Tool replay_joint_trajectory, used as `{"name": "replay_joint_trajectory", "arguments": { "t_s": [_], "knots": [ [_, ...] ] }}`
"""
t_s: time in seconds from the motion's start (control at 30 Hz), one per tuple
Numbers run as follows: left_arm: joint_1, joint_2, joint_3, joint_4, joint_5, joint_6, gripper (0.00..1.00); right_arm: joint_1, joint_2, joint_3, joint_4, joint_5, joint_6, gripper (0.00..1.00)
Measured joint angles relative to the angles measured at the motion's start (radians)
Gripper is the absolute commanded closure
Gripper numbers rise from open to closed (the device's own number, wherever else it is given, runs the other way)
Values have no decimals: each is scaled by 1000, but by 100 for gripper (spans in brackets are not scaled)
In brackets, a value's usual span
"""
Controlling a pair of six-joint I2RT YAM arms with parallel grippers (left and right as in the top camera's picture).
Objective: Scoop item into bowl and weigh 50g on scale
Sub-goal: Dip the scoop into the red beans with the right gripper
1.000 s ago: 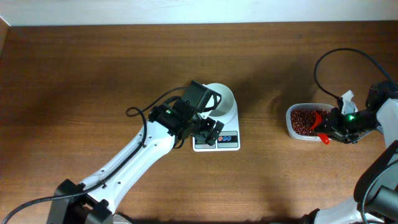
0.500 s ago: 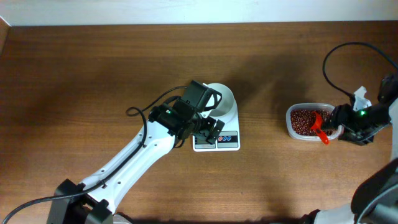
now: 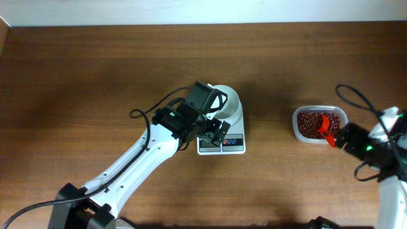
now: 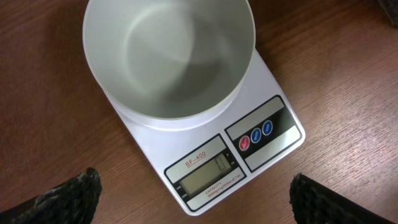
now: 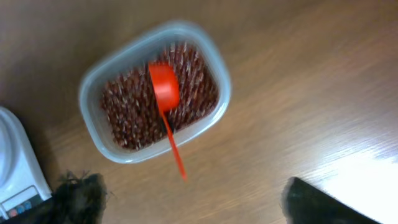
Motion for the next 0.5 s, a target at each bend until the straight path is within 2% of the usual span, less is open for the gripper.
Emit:
{"name": "replay_joint_trajectory", "arguments": {
  "t_s": [0.07, 0.33, 0.5],
  "knots": [
    [0, 0, 0, 0, 0, 0, 1, 0, 57, -74, 8, -48, -13, 33],
    [0, 0, -1, 12, 0, 0, 1, 45, 283, -79, 134, -87, -37, 49],
    [0, 0, -1, 16, 0, 0, 1, 116, 317, -79, 177, -73, -66, 58]
  ]
}}
